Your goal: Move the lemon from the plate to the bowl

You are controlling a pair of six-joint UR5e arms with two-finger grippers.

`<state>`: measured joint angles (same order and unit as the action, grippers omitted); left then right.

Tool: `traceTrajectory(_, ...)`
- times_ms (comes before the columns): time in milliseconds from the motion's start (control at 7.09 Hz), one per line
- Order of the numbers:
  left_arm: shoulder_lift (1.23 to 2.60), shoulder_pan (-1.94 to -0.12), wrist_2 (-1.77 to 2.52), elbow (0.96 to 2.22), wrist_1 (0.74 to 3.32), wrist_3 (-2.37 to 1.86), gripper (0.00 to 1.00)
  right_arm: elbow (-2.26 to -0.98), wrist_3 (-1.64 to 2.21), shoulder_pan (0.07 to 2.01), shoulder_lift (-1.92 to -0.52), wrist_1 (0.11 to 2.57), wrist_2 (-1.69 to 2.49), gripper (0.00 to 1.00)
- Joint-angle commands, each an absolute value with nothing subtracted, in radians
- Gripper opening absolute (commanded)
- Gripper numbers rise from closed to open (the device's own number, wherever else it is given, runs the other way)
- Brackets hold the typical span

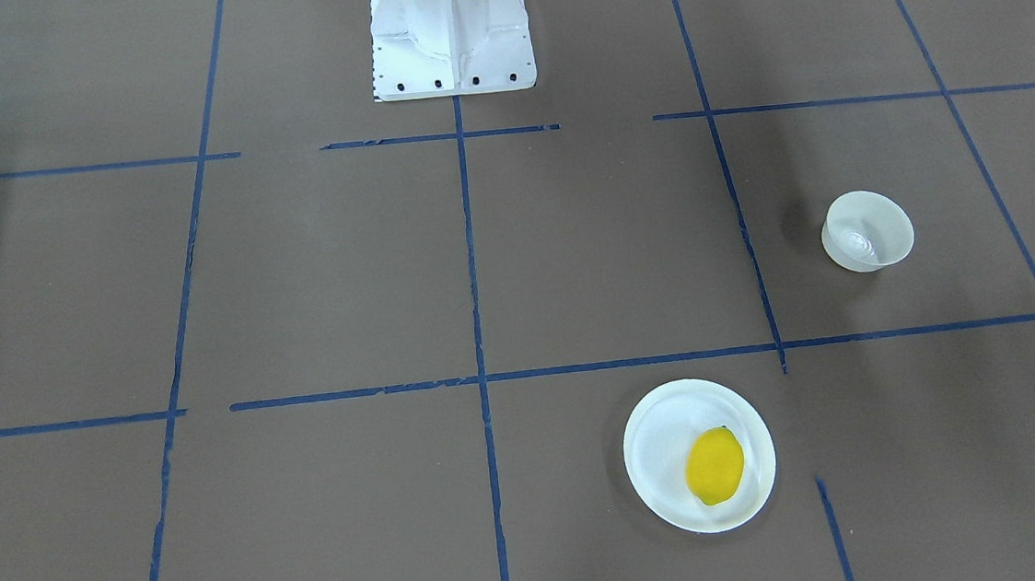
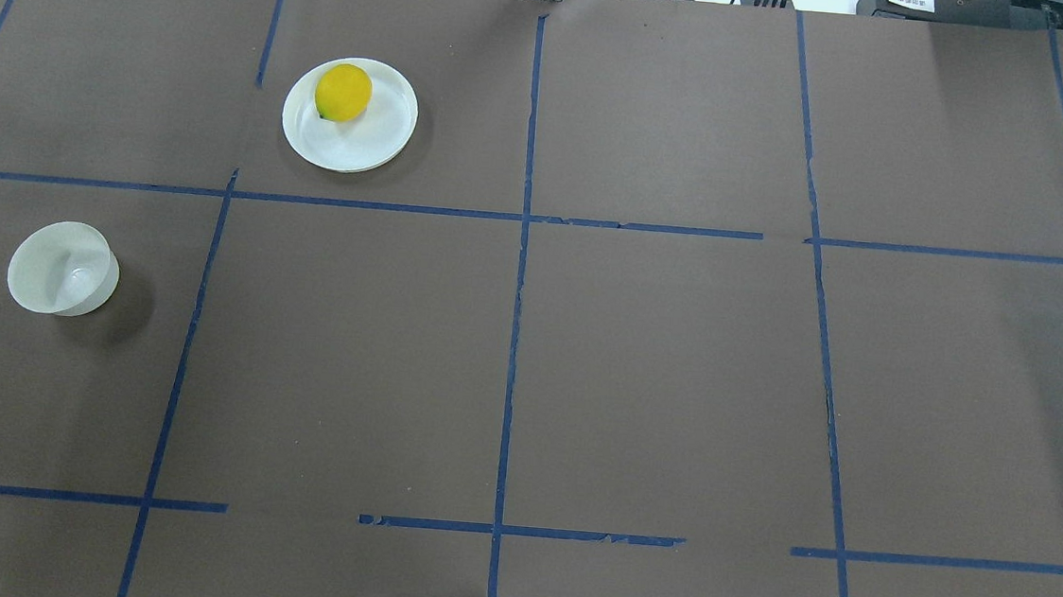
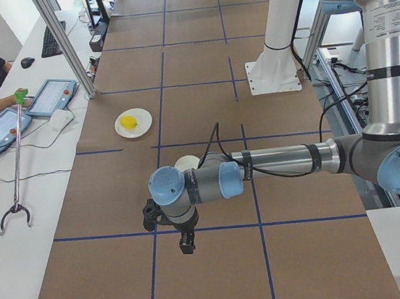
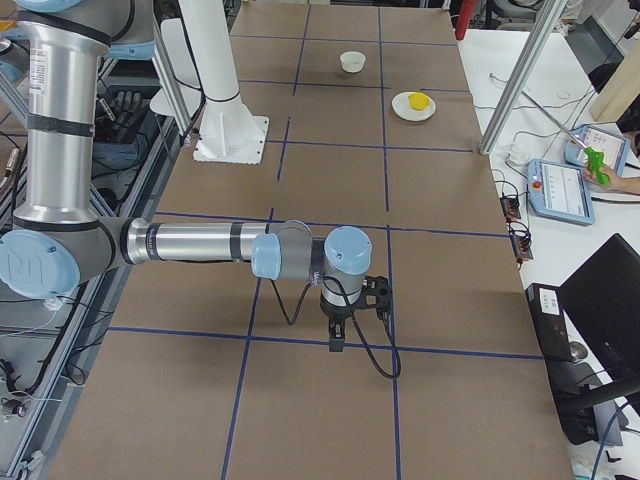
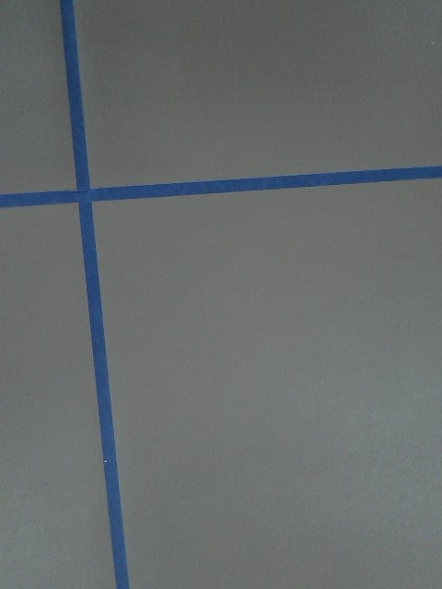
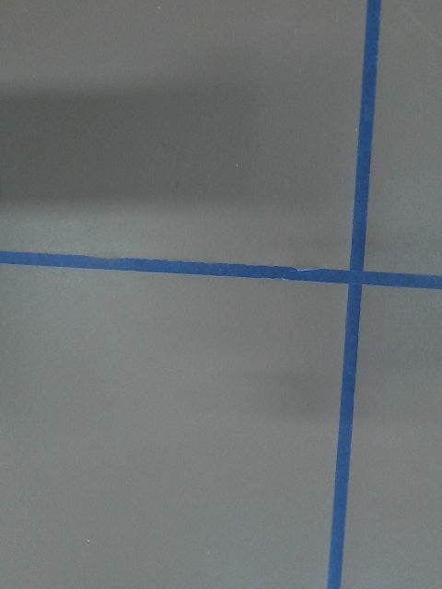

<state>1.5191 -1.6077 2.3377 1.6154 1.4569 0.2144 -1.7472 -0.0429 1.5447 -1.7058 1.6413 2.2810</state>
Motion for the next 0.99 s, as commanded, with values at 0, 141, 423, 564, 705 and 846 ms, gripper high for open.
traceTrajectory(0, 1.528, -1.608, 2.339, 1.617, 1.459, 0.218, 1.00, -1.747, -0.043, 1.545, -1.706, 1.641, 2.281, 1.00)
traceTrajectory(141, 1.538, -1.608, 2.339, 1.618, 1.459, 0.216, 1.00, -1.747, -0.043, 1.545, -1.706, 1.641, 2.281, 1.00)
traceTrajectory(423, 1.606, -1.605, 2.330, 1.678, 1.465, 0.209, 1.00, -1.747, -0.043, 1.545, -1.706, 1.641, 2.281, 1.00)
traceTrajectory(564, 1.643, -1.536, 2.335, 1.680, 1.463, 0.207, 1.00, -1.747, -0.043, 1.545, -1.706, 1.641, 2.281, 1.00)
traceTrajectory(705, 1.673, -1.519, 2.338, 1.716, 1.463, 0.187, 1.00, -1.747, -0.043, 1.545, -1.706, 1.641, 2.281, 1.00)
traceTrajectory(846, 1.693, -1.470, 2.338, 1.768, 1.468, 0.102, 1.00, -1.747, -0.043, 1.545, -1.706, 1.641, 2.280, 1.00)
